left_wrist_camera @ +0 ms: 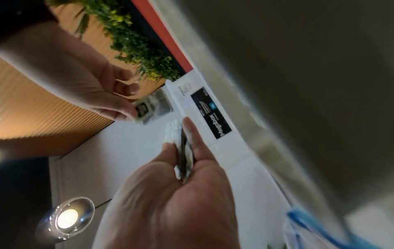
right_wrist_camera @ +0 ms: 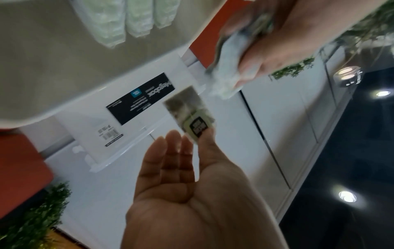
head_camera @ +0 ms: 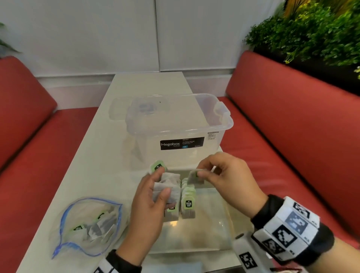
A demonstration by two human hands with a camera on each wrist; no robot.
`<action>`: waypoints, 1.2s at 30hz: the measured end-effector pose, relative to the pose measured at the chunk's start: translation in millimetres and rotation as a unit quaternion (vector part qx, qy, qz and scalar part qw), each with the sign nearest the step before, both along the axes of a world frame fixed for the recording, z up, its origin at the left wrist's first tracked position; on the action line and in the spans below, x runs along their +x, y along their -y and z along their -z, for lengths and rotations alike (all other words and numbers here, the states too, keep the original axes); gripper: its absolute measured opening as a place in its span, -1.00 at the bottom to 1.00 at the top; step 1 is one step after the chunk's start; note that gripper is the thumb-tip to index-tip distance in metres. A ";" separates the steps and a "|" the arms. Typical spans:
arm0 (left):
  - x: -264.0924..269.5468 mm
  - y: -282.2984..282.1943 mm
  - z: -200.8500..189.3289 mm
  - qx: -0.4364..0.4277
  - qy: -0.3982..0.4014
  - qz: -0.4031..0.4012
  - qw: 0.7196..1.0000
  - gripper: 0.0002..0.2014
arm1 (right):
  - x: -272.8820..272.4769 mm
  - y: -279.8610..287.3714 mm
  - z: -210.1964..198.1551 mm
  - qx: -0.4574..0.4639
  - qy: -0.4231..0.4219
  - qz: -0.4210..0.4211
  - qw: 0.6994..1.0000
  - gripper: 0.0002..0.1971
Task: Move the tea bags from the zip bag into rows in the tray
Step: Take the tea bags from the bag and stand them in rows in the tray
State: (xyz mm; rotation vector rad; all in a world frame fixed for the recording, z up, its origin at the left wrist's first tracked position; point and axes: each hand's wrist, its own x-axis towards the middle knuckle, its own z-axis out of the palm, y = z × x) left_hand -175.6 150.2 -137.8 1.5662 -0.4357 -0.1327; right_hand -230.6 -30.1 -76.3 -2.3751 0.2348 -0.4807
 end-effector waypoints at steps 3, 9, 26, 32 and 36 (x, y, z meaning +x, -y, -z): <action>-0.3 -9.4 12.3 0.078 0.069 -0.041 0.994 -0.53 | 7.8 28.0 -2.1 -0.037 -0.066 -0.001 0.997 -0.87; -4.2 -8.4 24.2 0.133 0.118 -0.093 0.980 -0.56 | 28.3 59.2 3.1 -0.166 -0.198 -0.051 0.965 -0.93; -3.2 -10.0 31.5 0.183 0.130 -0.102 0.969 -0.54 | 61.7 71.3 14.2 -0.224 -0.264 -0.099 0.933 -0.89; -4.8 -7.9 28.6 0.196 0.120 -0.095 0.969 -0.56 | 73.3 71.8 24.4 -0.243 -0.287 -0.116 0.919 -0.88; -4.4 -8.4 29.7 0.202 0.116 -0.093 0.968 -0.56 | 78.3 66.0 35.4 -0.297 -0.261 -0.128 0.909 -0.86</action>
